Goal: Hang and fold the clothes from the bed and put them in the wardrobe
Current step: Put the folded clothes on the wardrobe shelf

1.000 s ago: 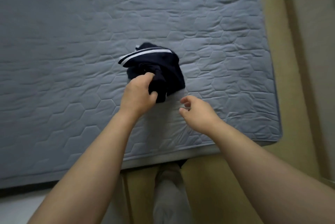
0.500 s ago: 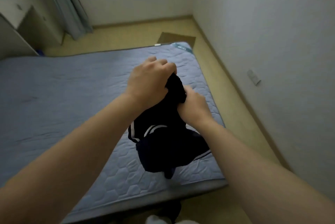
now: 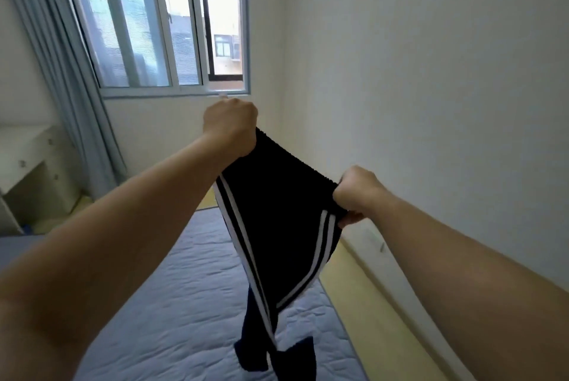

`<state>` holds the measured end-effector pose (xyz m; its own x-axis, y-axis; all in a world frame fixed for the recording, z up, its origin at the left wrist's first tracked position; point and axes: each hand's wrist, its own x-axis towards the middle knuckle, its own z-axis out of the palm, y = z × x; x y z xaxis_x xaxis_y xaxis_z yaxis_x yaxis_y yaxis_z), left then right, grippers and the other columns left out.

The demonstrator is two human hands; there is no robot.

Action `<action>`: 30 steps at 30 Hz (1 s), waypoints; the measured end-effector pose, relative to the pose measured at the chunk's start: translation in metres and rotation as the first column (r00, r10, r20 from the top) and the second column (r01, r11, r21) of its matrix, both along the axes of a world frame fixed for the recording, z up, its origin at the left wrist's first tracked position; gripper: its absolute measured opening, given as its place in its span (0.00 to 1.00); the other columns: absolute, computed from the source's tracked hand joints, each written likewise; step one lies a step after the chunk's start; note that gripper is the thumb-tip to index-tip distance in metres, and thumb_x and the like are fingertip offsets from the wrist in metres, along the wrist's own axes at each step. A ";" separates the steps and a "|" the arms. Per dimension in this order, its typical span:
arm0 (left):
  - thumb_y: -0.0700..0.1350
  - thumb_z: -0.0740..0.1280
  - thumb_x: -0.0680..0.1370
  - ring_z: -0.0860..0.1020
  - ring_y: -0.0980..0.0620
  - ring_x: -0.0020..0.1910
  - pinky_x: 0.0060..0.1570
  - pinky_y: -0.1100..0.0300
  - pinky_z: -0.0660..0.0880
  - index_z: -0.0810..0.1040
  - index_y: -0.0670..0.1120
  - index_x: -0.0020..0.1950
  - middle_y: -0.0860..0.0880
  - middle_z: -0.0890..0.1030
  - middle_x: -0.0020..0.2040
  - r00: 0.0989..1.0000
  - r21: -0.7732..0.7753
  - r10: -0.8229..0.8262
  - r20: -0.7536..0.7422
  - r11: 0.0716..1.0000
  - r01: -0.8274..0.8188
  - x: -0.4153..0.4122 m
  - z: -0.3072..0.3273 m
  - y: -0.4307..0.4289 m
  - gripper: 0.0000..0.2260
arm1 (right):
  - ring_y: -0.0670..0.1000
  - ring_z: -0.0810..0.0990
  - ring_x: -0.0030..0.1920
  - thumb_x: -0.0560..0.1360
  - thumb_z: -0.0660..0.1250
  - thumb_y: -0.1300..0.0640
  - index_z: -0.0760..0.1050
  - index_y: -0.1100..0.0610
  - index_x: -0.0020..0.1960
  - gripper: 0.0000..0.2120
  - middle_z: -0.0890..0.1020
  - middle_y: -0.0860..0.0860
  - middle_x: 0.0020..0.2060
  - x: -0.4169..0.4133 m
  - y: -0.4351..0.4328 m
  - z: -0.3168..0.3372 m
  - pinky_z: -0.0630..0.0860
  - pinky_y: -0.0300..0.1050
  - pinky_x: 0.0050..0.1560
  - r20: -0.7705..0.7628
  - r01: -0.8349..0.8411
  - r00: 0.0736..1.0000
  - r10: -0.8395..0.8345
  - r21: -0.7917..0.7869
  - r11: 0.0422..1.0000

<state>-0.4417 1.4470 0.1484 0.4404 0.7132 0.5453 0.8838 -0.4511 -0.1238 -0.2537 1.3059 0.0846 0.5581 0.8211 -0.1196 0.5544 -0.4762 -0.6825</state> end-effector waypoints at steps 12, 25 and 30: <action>0.37 0.61 0.78 0.73 0.49 0.38 0.40 0.62 0.70 0.80 0.39 0.50 0.50 0.73 0.34 0.900 -0.420 -0.299 -0.317 0.895 0.150 0.022 0.070 0.006 0.09 | 0.62 0.81 0.58 0.74 0.61 0.66 0.79 0.68 0.58 0.16 0.82 0.63 0.56 0.049 -0.011 0.128 0.81 0.56 0.56 0.235 0.129 0.944 -0.233 0.389 0.912; 0.34 0.66 0.76 0.81 0.53 0.37 0.37 0.62 0.77 0.85 0.46 0.49 0.51 0.84 0.35 0.951 -0.805 -0.301 0.065 0.547 0.228 0.047 0.069 0.010 0.11 | 0.60 0.87 0.46 0.77 0.61 0.69 0.80 0.64 0.56 0.13 0.82 0.61 0.52 0.068 -0.053 0.150 0.85 0.54 0.46 0.434 0.113 0.901 0.023 -0.283 0.952; 0.32 0.65 0.76 0.80 0.54 0.37 0.42 0.61 0.76 0.86 0.49 0.48 0.50 0.84 0.38 0.919 -0.842 -0.311 0.243 0.402 0.359 0.046 0.073 0.023 0.14 | 0.57 0.86 0.42 0.74 0.67 0.74 0.81 0.66 0.50 0.08 0.83 0.61 0.49 0.083 -0.069 0.141 0.83 0.47 0.38 -0.162 0.111 0.981 -0.105 0.031 0.993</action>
<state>-0.3960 1.4704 0.2215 0.7499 0.6199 -0.2311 0.6300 -0.5627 0.5352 -0.1703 1.2373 0.2255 0.6200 0.7630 -0.1828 0.3833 -0.4979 -0.7779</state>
